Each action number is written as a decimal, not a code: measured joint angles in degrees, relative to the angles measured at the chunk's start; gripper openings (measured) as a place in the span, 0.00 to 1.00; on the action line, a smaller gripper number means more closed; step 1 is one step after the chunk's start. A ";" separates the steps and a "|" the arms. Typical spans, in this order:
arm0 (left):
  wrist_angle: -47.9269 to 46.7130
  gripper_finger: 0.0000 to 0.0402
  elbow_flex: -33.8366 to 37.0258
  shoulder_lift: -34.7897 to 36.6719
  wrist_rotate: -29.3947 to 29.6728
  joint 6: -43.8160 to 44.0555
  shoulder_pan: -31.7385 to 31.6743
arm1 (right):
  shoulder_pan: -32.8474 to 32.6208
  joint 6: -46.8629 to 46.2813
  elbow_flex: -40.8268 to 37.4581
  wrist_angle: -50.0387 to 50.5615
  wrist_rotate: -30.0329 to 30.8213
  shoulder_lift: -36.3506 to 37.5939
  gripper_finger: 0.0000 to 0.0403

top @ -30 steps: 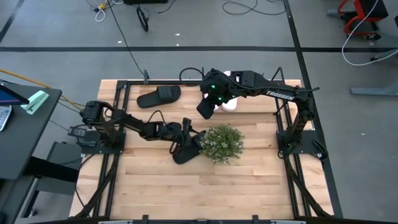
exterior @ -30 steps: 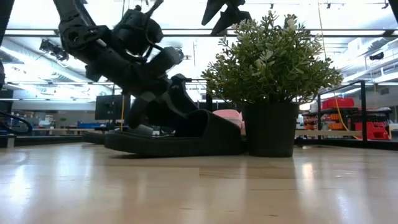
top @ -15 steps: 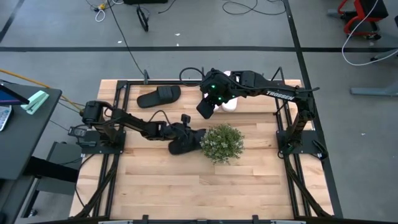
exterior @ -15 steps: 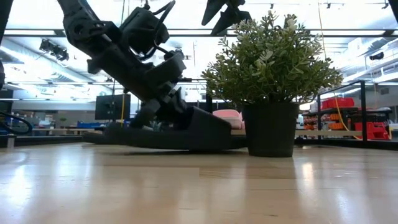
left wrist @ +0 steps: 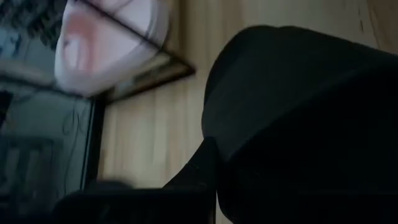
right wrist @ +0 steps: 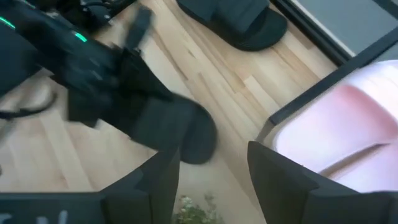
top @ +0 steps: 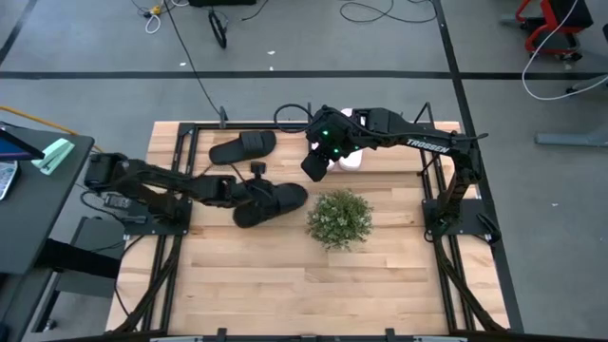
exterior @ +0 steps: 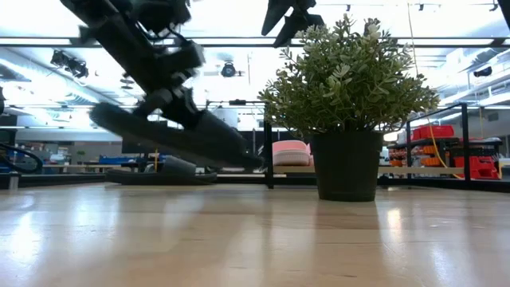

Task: Pick and place slides into the shelf
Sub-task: Put the bottom black slide on the shelf

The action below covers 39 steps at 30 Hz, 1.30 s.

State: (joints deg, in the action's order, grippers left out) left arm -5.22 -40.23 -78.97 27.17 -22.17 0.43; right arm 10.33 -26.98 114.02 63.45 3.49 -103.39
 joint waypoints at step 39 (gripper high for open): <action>7.50 0.03 -11.22 22.19 15.20 -12.14 -8.16 | 15.58 -22.75 0.00 -18.32 -11.65 7.31 0.48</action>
State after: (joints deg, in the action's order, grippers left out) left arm 2.29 -51.45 -56.78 42.37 -34.30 -7.74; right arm 25.91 -49.74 114.02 45.12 -8.16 -96.08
